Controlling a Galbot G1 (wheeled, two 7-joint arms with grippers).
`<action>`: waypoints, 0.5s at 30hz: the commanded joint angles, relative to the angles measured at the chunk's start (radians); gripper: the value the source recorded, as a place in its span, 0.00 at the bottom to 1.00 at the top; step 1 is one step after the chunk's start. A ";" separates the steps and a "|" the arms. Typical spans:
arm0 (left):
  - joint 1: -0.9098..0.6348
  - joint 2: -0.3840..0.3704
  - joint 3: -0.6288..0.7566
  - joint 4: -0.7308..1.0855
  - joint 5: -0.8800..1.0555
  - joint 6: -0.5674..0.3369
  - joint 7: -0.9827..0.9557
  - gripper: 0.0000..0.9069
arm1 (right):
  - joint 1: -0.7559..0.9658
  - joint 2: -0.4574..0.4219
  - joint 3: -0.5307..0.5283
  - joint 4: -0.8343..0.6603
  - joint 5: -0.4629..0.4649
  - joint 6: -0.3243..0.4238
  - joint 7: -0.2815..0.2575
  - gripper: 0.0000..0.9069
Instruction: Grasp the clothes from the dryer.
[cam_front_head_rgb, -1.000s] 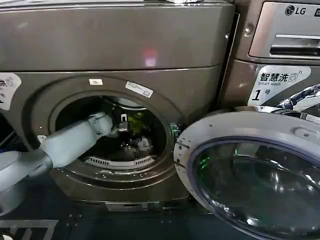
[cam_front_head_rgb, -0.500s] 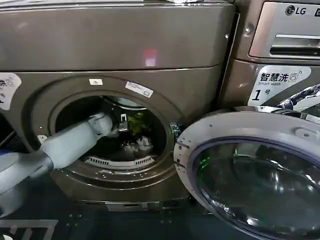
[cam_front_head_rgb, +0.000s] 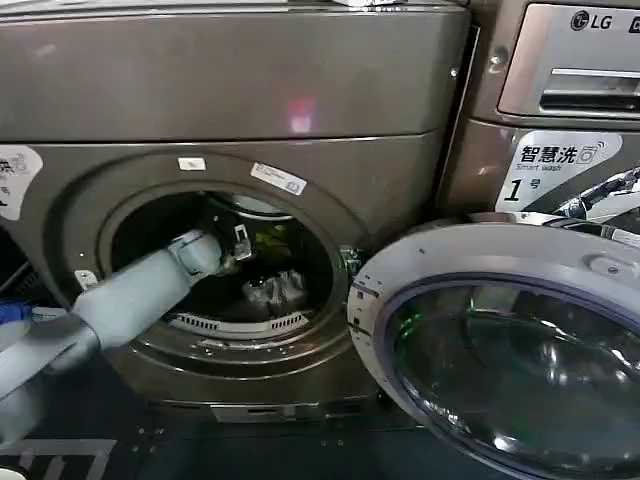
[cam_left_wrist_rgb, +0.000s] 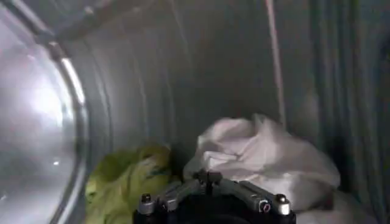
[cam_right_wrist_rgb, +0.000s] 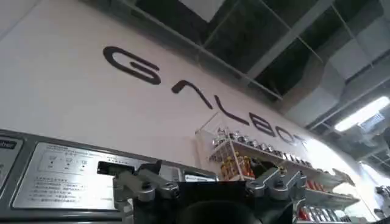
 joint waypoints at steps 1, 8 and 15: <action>0.174 0.054 -0.296 -0.160 -0.123 0.039 -0.264 0.00 | 0.002 0.003 -0.012 0.008 -0.007 -0.002 0.002 1.00; 0.313 0.071 -0.409 -0.297 -0.218 0.040 -0.467 0.00 | -0.001 0.005 -0.016 0.023 -0.008 -0.006 0.006 1.00; 0.419 0.060 -0.534 -0.441 -0.321 0.021 -0.697 0.00 | -0.010 0.012 -0.014 0.034 -0.003 -0.006 0.008 1.00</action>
